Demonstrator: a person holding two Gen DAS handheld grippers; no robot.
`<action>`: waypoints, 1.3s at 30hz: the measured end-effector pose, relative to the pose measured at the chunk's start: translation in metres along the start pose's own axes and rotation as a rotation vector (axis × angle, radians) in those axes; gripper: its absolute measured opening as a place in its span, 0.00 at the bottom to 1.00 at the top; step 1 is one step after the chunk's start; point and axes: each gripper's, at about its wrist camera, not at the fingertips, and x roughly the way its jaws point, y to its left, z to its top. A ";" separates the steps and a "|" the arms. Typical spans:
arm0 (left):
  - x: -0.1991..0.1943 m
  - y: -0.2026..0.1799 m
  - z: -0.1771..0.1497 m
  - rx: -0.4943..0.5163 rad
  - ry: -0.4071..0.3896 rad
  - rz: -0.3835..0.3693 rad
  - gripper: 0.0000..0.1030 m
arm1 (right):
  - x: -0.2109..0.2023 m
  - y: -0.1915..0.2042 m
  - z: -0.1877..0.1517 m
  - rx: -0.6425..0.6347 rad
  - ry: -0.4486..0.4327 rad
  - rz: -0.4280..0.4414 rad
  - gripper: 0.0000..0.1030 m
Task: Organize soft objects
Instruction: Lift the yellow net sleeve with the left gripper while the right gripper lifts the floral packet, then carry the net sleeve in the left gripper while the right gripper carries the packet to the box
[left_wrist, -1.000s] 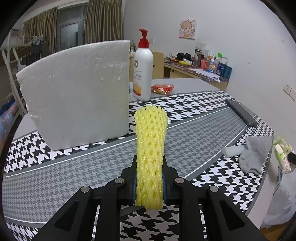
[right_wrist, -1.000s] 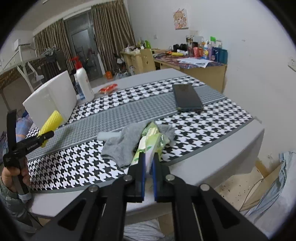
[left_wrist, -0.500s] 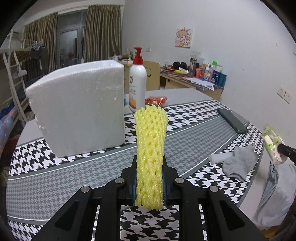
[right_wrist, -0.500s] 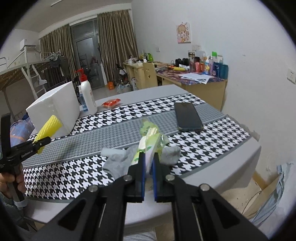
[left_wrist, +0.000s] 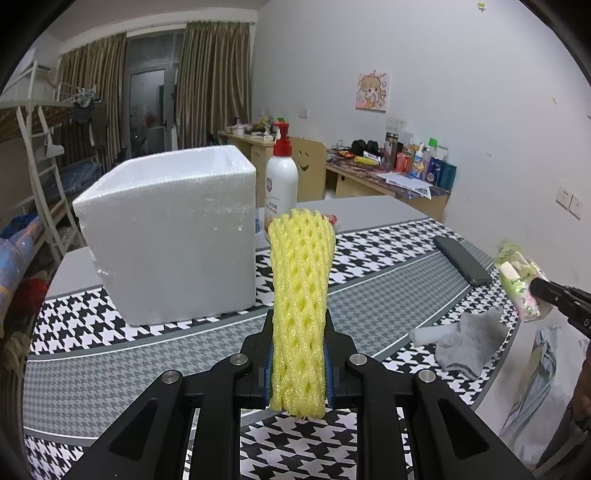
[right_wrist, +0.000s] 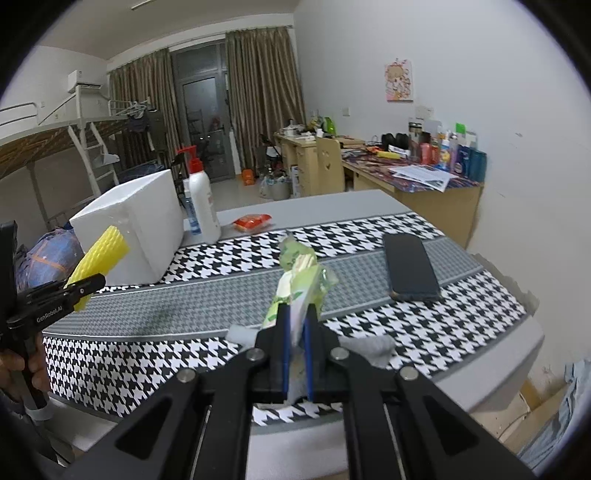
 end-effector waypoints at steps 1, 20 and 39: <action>-0.001 0.000 0.001 0.001 -0.004 0.002 0.20 | 0.001 0.001 0.001 -0.004 -0.002 0.002 0.09; -0.039 0.015 0.023 -0.001 -0.092 0.050 0.20 | 0.013 0.036 0.033 -0.077 -0.056 0.100 0.09; -0.057 0.027 0.036 -0.008 -0.157 0.123 0.20 | 0.023 0.074 0.061 -0.142 -0.095 0.206 0.09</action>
